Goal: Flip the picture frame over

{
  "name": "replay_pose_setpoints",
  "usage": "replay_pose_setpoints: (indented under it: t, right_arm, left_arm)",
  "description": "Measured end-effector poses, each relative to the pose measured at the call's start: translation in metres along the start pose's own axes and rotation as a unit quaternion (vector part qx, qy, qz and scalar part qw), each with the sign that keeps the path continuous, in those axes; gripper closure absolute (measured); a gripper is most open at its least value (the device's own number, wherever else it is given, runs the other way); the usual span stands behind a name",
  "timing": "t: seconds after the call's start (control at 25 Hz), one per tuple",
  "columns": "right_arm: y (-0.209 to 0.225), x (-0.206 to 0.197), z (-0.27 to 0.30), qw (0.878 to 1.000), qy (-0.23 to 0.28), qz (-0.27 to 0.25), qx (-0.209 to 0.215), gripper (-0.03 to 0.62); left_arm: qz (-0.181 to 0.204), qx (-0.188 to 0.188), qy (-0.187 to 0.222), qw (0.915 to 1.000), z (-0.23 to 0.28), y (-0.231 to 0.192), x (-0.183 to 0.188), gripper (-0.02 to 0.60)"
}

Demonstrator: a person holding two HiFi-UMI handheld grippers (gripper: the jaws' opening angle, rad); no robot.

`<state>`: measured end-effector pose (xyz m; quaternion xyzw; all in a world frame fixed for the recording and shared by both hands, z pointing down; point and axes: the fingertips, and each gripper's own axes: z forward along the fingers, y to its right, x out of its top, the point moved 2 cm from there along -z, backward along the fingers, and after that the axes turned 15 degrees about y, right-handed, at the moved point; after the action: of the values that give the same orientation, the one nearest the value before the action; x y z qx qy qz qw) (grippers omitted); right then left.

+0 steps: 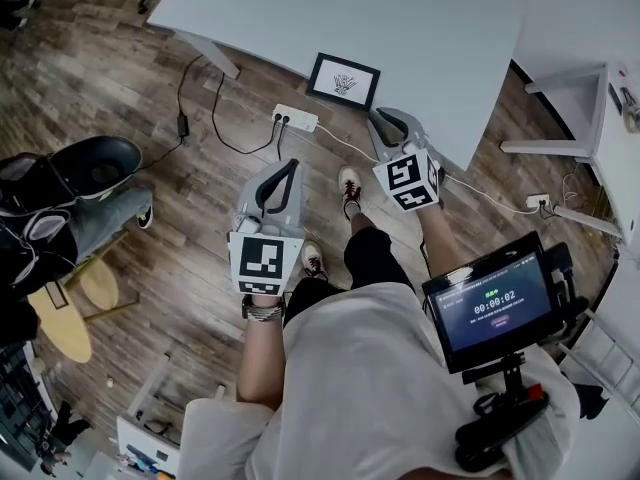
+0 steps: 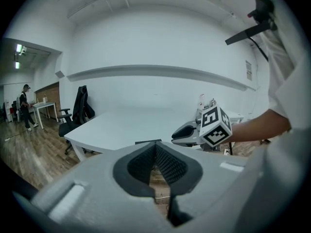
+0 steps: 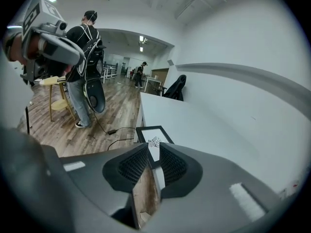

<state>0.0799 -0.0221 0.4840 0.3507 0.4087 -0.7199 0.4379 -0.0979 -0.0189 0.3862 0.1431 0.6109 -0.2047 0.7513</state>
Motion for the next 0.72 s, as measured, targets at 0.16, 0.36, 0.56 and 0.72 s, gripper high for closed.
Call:
replay_pose_setpoints:
  t: [0.16,0.36,0.56,0.72]
  right_arm:
    - [-0.005,-0.017,0.003,0.999,-0.018,-0.034,0.015,0.491]
    - [-0.004,-0.049,0.027,0.995,-0.041,-0.086,0.032,0.468]
    - [-0.008,-0.068,0.046,0.988,-0.054,-0.14,0.03,0.468]
    - [-0.013,-0.076,0.056,0.985,-0.061,-0.158,0.035,0.46]
  left_arm:
    - [-0.005,0.007,-0.009,0.9999,0.0,0.007,-0.004,0.578]
    - [-0.005,0.008,-0.023,0.9997,0.015,0.004,-0.023,0.578]
    - [-0.017,0.006,-0.038,0.9991,0.022,-0.004,-0.04,0.578]
    - [-0.026,0.009,-0.045,0.9986,0.023,-0.01,-0.05,0.578]
